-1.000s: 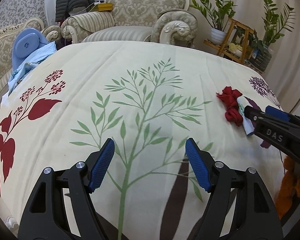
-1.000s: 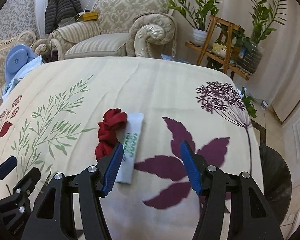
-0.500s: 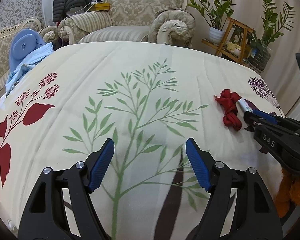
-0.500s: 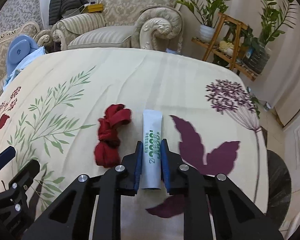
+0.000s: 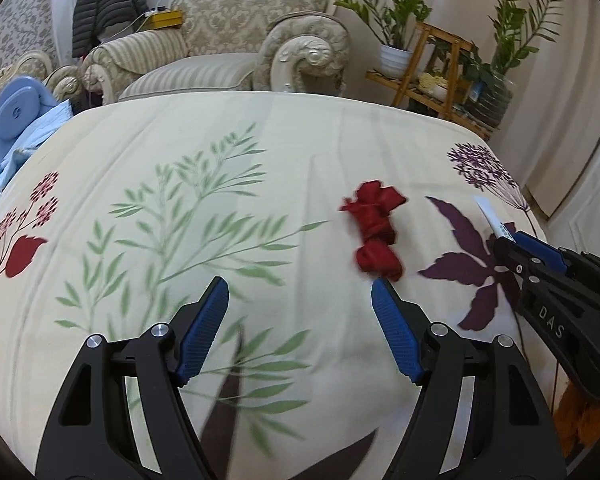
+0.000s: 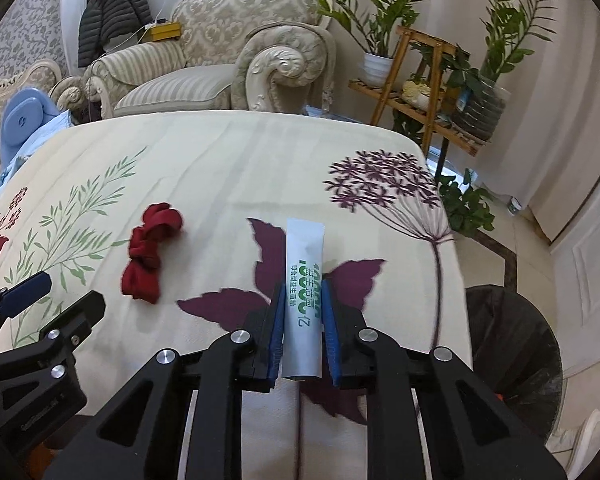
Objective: Collect trash
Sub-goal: 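Grasp the red cloth bundle with the left tool while the right holds the tube, then carry the red cloth in the left tool and tube in the right over the bin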
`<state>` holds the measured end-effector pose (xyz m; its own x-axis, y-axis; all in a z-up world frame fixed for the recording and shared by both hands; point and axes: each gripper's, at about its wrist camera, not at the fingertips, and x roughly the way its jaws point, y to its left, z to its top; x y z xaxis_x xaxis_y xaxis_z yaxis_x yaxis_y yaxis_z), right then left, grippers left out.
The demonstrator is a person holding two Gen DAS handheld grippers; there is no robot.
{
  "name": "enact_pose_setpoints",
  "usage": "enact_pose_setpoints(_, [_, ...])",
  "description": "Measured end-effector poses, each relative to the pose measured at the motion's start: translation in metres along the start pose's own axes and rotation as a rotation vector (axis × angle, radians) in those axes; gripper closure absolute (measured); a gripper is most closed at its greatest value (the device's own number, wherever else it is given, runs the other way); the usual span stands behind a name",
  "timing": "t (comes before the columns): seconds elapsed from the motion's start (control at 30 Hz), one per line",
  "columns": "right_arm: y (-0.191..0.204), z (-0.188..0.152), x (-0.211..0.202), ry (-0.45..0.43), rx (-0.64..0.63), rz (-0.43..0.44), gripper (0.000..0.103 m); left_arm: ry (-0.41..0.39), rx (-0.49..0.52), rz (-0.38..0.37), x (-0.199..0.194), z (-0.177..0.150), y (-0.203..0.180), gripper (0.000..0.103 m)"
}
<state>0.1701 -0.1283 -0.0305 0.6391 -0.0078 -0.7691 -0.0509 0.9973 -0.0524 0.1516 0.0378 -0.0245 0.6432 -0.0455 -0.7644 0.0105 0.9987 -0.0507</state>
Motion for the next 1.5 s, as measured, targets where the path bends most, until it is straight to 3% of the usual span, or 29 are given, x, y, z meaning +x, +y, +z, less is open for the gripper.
enact_pose_setpoints(0.57, [-0.018,-0.002,0.011,0.013,0.032,0.028,0.084,0.037,0.022,-0.018,0.029,0.021,-0.031,0.031])
enact_pose_setpoints(0.7, [-0.019,-0.003,0.012,0.017,0.032,0.033,0.084,0.049,0.037,-0.022,0.032,0.021,-0.033,0.048])
enact_pose_setpoints(0.87, [-0.018,-0.004,0.011,0.016,0.030,0.033,0.084,0.034,0.082,-0.026,0.030,0.018,-0.039,0.078])
enact_pose_setpoints(1.1, [-0.019,-0.005,0.007,0.016,0.034,0.031,0.084,0.023,0.089,-0.040,0.022,0.012,-0.038,0.083])
enact_pose_setpoints(1.5, [-0.020,-0.035,-0.017,0.011,0.052,0.041,0.084,-0.009,0.070,-0.039,-0.011,-0.011,-0.032,0.083])
